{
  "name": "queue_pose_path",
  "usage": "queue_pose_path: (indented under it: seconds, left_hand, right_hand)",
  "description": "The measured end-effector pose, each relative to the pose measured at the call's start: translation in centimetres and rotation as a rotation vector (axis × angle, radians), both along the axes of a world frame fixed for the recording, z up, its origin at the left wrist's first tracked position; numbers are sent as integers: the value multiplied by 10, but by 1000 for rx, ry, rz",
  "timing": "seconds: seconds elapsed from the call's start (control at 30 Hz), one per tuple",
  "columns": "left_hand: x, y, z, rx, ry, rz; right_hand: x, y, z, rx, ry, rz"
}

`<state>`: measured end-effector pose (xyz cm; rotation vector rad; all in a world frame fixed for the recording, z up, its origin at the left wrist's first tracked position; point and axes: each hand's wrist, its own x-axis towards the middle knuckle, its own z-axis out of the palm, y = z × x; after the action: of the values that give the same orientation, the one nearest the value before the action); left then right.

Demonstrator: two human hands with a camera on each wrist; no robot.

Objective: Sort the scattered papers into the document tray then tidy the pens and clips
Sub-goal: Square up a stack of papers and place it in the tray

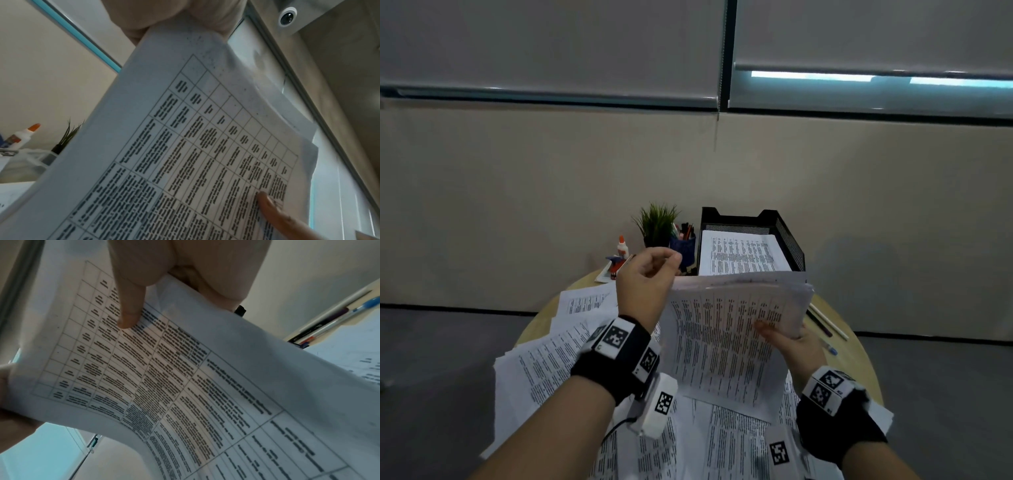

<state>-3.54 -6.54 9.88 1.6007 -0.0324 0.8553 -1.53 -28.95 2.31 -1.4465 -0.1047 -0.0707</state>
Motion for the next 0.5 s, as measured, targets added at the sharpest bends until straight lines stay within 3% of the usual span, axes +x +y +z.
queue_pose_path:
  seconds: [0.17,0.3,0.4,0.5]
  left_hand:
    - [0,5,-5,-153,8,-131]
    - [5,14,-23,-149,75,-262]
    - [6,21,-34,-282,113,-356]
    - [4,26,-44,-319,230,-447]
  right_hand:
    - [3,5,2,42,4,-45]
    - [4,1,12,37,9,-48]
    - [3,-5,19,19,25,-23]
    - [1,-8,24,74,71,26]
